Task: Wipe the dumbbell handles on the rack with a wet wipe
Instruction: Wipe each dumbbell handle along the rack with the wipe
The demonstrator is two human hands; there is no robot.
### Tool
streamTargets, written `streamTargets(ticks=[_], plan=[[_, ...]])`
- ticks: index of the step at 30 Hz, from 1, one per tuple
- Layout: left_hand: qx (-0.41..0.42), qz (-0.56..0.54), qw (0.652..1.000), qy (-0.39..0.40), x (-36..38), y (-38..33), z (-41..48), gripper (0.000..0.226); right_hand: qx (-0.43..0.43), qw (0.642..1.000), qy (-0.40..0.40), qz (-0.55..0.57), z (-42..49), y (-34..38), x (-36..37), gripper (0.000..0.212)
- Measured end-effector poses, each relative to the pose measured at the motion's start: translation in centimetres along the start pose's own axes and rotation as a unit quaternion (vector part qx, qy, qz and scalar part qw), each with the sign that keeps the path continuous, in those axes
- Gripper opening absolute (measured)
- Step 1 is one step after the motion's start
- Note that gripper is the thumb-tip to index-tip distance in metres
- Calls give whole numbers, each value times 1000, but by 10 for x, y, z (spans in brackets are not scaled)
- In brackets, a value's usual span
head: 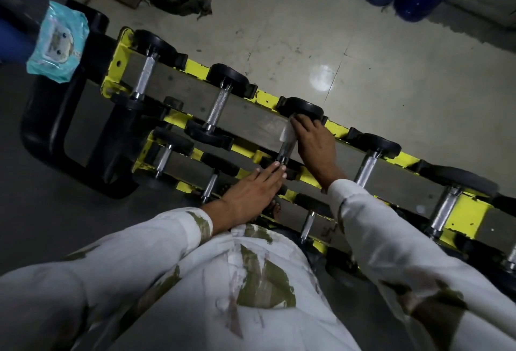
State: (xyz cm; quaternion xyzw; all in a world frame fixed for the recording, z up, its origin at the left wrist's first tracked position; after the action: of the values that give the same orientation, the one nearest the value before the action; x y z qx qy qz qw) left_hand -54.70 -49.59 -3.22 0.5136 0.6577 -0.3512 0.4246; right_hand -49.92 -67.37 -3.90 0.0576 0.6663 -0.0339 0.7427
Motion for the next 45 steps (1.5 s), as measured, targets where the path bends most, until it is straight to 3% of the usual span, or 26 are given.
streamTargets(ticks=[2,7,12,13,19,21,23,25,29,32,36,38,41,45], plan=[[1,1,1000,-6,1,-3,1,69,-23,999,38,-22,0,-2,2,57],[-6,-6,1000,-16,2,-7,3,70,-44,982,168,-70,35,21,2,24],[-19,-27,999,-29,-3,-4,4,55,-135,902,406,-55,30,63,30,22],[-24,-30,999,-33,-4,-4,4,53,-149,891,425,-51,29,64,29,21],[-33,-27,998,-42,2,-9,3,64,-103,955,252,-121,57,25,-6,26],[-35,-37,998,-46,1,-10,4,63,-132,942,301,-69,38,42,10,18],[-40,-37,997,-49,-3,-10,6,62,-163,902,400,-12,19,60,26,22],[-36,-32,998,-48,-5,-12,7,62,-177,881,438,-11,20,65,27,21],[-42,-11,999,-32,-4,-12,6,62,-189,884,418,-87,31,64,28,20],[-58,-14,998,-20,-1,-6,4,61,-188,896,401,-31,29,72,23,23],[-56,-14,998,-2,3,-5,1,68,-187,943,272,45,13,64,-8,26],[-56,-17,998,10,3,-8,2,70,-134,965,211,80,-6,53,-14,21],[-61,-10,998,18,3,-10,2,71,17,976,137,168,-32,34,-9,26],[-64,-4,998,15,2,-9,1,75,233,928,100,273,-59,10,14,19]])
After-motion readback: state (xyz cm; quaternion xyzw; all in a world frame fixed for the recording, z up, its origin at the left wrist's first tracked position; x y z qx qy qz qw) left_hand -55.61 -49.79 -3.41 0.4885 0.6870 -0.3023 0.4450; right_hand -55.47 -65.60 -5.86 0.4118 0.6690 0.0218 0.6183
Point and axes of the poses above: each hand's wrist, its own z-axis towards the middle knuckle, its own x-axis out of the palm, y = z × x, the point moved 8 cm from there along z, towards the middle knuckle, and after that the axes turned 6 degrees about -x, right-handed, at the moved point
